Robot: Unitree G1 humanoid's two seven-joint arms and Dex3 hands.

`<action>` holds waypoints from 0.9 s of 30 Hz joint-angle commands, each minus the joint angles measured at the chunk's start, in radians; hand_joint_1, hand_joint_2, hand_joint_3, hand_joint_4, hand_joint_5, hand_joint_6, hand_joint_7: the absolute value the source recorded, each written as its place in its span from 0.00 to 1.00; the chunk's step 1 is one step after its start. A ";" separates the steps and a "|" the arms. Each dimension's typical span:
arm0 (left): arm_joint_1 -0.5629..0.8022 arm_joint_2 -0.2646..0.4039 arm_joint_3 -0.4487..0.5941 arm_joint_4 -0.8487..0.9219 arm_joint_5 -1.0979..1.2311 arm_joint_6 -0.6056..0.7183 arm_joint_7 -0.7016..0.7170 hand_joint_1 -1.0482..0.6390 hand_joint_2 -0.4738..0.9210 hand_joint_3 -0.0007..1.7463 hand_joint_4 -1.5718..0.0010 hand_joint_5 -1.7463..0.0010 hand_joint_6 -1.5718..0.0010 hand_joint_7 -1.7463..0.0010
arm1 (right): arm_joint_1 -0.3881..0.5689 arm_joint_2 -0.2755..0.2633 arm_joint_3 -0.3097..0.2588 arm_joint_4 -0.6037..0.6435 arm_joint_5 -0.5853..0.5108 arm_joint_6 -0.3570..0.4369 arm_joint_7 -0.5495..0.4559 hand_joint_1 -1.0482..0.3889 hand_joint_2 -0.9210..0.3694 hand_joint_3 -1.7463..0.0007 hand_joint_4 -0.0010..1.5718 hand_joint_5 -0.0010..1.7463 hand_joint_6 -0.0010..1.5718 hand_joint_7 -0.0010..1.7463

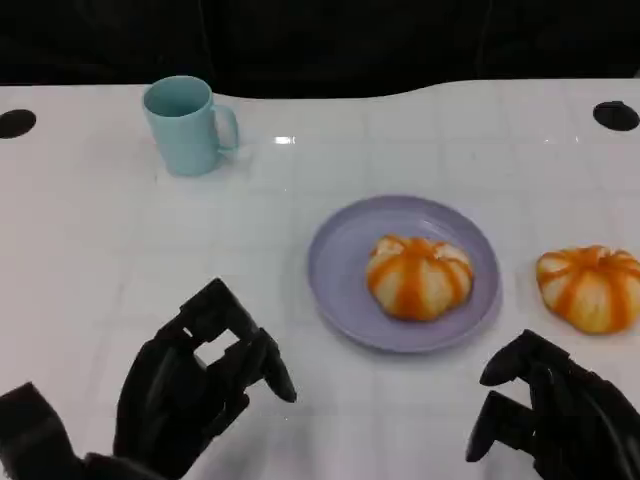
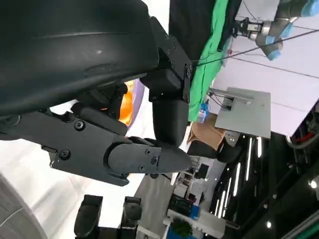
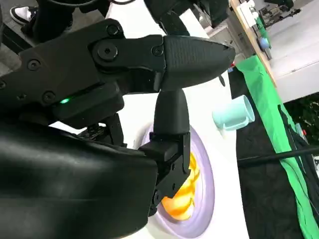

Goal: Grasp the bread from the table and place it into the plate.

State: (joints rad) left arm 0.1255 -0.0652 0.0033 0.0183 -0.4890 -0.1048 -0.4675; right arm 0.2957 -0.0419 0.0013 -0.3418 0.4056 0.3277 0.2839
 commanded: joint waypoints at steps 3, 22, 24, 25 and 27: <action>0.057 0.012 0.015 -0.030 -0.019 0.036 -0.010 0.28 1.00 0.21 0.52 0.00 0.67 0.00 | 0.007 -0.007 -0.007 -0.017 0.006 -0.004 -0.003 0.35 0.00 0.73 0.40 1.00 0.27 0.97; 0.115 0.014 0.004 -0.033 -0.006 0.029 -0.029 0.28 1.00 0.19 0.52 0.00 0.66 0.00 | 0.012 -0.011 -0.011 -0.026 0.010 -0.003 0.000 0.35 0.00 0.73 0.40 1.00 0.27 0.96; 0.113 0.011 0.006 -0.028 -0.014 0.027 -0.035 0.28 1.00 0.19 0.52 0.00 0.66 0.00 | 0.011 -0.011 -0.011 -0.026 0.011 0.001 -0.001 0.35 0.00 0.73 0.40 1.00 0.27 0.96; 0.112 0.009 0.007 -0.026 -0.016 0.027 -0.037 0.28 1.00 0.19 0.53 0.00 0.66 0.00 | 0.011 -0.012 -0.011 -0.026 0.011 0.001 -0.001 0.35 0.00 0.73 0.40 1.00 0.27 0.96; 0.107 0.013 0.008 -0.029 -0.012 0.035 -0.031 0.28 1.00 0.19 0.52 0.00 0.66 0.00 | 0.009 -0.011 -0.010 -0.020 0.008 -0.006 0.002 0.35 0.00 0.73 0.40 1.00 0.27 0.96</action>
State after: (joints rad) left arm 0.2335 -0.0600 0.0056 -0.0085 -0.5050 -0.0677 -0.4935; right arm 0.3063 -0.0425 0.0004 -0.3618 0.4073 0.3243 0.2844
